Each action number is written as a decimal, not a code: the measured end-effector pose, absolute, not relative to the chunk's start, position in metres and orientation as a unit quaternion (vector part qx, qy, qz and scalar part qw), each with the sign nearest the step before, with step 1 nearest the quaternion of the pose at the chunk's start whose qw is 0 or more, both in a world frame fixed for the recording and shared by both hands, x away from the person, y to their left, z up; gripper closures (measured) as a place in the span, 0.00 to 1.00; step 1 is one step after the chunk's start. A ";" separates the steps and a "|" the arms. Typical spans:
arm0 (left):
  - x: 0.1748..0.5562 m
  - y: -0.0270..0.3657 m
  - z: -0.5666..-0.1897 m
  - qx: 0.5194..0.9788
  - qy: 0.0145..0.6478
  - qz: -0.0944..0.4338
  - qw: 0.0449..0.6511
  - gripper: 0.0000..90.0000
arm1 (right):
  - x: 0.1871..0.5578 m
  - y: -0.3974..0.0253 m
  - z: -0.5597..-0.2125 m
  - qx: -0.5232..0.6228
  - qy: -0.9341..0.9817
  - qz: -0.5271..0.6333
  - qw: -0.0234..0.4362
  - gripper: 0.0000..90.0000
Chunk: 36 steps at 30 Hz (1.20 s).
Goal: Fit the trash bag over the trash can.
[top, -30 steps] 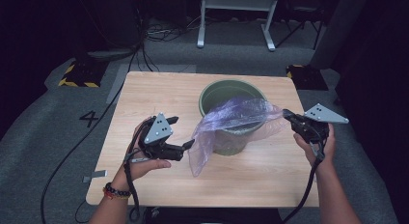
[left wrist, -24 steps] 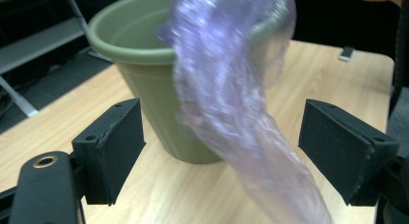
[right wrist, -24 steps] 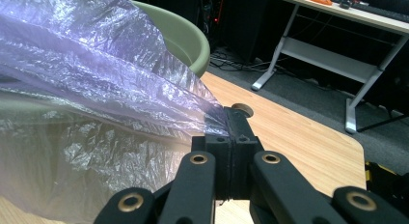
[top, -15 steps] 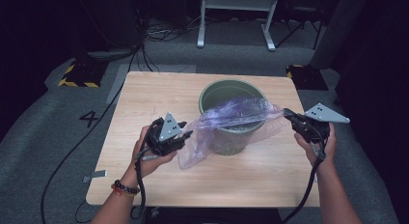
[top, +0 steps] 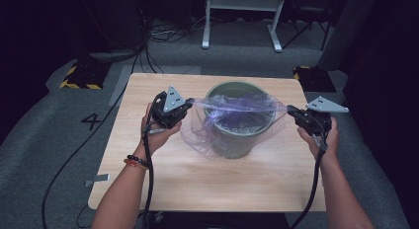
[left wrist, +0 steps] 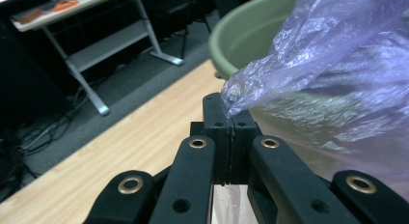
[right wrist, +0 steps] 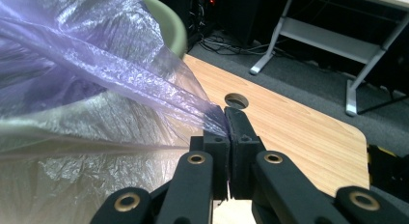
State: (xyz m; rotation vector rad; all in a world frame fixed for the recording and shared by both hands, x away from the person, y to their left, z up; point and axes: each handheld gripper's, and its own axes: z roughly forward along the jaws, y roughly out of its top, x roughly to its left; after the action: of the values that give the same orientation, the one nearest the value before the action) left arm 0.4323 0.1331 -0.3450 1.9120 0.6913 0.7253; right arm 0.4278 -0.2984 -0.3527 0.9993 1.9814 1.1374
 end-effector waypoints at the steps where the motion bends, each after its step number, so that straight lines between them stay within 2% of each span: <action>1: 0.437 0.132 -0.346 0.781 0.285 0.292 0.473 0.99 | 0.431 -0.298 -0.354 0.383 0.753 0.434 0.313 0.99; 17: 0.505 0.121 -0.386 0.781 0.367 0.231 0.450 0.99 | 0.481 -0.281 -0.390 0.415 0.772 0.400 0.268 0.99; 23: 0.517 0.114 -0.399 0.780 0.383 0.216 0.445 0.99 | 0.489 -0.277 -0.405 0.419 0.776 0.396 0.255 0.99; 36: 0.528 0.090 -0.423 0.811 0.383 0.168 0.409 0.99 | 0.489 -0.269 -0.427 0.403 0.796 0.401 0.209 0.99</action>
State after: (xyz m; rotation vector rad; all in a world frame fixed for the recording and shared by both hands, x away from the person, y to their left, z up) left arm 0.5278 0.0897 -0.4231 2.0436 0.9659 0.4244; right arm 0.4895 -0.2686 -0.4268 1.1207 2.2134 1.1151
